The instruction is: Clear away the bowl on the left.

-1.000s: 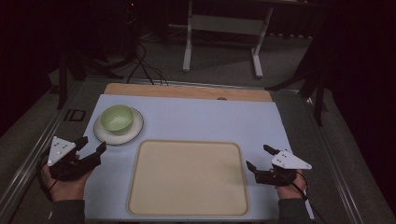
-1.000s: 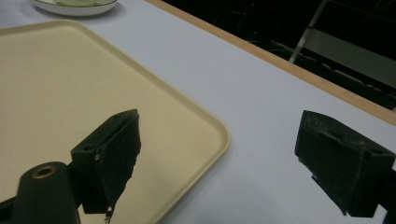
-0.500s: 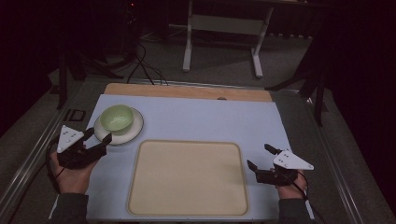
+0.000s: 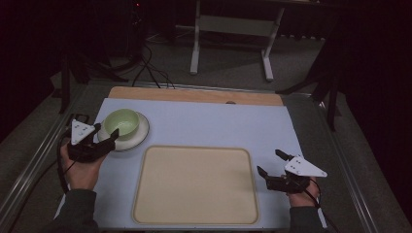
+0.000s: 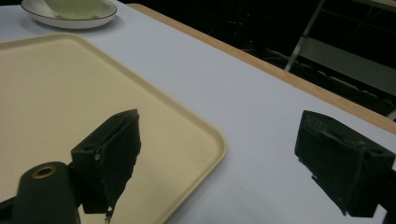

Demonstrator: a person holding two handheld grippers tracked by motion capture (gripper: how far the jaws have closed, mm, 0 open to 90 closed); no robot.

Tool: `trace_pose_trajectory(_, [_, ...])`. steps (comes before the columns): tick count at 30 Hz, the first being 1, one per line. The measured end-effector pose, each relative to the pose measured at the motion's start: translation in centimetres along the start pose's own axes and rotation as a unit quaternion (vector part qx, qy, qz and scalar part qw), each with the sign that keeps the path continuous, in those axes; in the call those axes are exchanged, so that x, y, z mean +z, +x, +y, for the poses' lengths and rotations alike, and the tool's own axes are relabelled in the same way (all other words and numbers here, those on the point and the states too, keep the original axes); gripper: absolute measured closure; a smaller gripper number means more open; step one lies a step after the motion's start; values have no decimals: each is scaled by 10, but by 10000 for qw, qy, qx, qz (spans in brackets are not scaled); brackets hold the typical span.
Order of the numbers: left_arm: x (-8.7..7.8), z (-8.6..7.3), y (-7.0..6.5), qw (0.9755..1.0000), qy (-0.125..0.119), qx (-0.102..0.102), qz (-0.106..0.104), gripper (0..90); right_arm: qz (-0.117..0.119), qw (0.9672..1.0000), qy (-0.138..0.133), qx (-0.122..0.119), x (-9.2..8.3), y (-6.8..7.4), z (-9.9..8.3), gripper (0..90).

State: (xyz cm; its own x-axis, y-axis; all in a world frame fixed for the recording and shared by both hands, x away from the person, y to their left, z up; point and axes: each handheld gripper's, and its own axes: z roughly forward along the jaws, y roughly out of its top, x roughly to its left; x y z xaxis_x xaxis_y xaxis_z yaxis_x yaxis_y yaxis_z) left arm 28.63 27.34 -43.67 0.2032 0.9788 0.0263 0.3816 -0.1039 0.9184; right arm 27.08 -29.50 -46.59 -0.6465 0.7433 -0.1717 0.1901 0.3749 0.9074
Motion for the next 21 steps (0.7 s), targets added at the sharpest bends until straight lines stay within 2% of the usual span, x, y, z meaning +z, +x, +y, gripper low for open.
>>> trace_pose_trajectory(3, [8, -1, 3, 9999, 66, -48, 100, 354, 4, 10000, 0, -5, 0, 0, 0, 137])
trace_pose_trajectory(7, [19, -1, 8, 9994, 125, -225, 225, 353, 19, 10000, 5, -3, 0, 0, 0, 138])
trace_pose_trajectory(11, [30, 0, 12, 9987, 259, -247, 362, 353, 18, 10000, -29, -9, 0, 1, 1, 138])
trace_pose_trajectory(17, [46, -3, 20, 9961, 545, -396, 577, 361, 33, 10000, -38, 8, 0, 0, 1, 138])
trace_pose_trajectory(21, [55, -3, 26, 9945, 642, -533, 633, 370, 46, 10000, -14, -15, 1, 1, 1, 138])
